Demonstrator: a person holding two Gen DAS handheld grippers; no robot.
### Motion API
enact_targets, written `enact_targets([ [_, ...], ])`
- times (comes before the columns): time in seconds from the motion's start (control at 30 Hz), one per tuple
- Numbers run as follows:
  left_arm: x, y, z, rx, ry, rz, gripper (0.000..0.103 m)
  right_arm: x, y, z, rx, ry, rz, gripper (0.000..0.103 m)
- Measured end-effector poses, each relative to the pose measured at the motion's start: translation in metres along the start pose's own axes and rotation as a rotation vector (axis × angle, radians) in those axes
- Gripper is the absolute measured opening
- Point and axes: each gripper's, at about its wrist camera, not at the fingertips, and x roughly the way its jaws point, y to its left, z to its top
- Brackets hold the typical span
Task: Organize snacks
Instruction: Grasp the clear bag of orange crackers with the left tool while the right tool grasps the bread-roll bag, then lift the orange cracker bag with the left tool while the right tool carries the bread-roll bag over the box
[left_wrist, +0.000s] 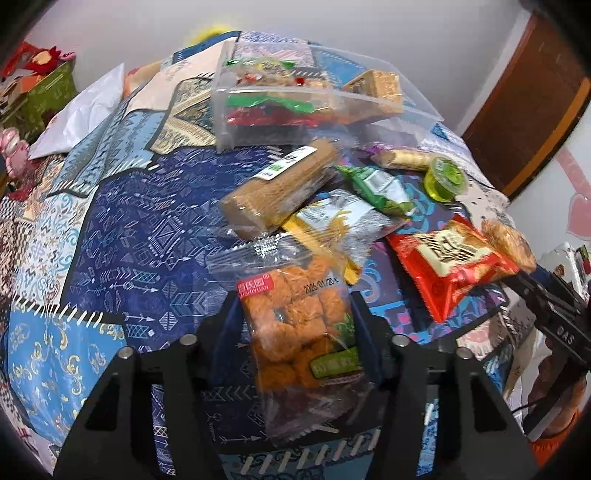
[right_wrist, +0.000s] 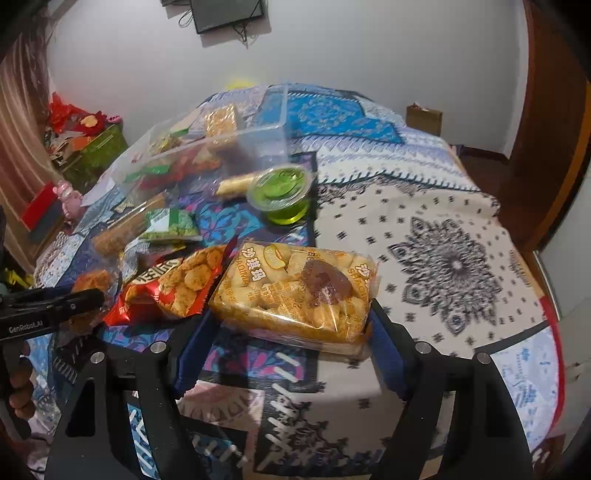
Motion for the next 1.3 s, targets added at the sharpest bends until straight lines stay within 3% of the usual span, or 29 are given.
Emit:
enact_targets([
  [0.07, -0.002, -0.005, 0.001, 0.012, -0.005, -0.016, 0.048, -0.004, -0.003, 0.003, -0.001, -0.016, -0.018, 0.075],
  [0.27, -0.012, -0.01, 0.006, 0.016, -0.029, -0.055, 0.045, -0.016, -0.006, 0.013, 0.007, -0.057, -0.028, 0.075],
  [0.83, -0.061, -0.012, 0.063, 0.065, -0.237, -0.014, 0.045, -0.026, 0.026, 0.066, -0.048, -0.173, 0.051, 0.075],
  [1.3, -0.069, -0.009, 0.124, 0.076, -0.338, -0.014, 0.045, -0.013, 0.052, 0.127, -0.095, -0.267, 0.1, 0.075],
])
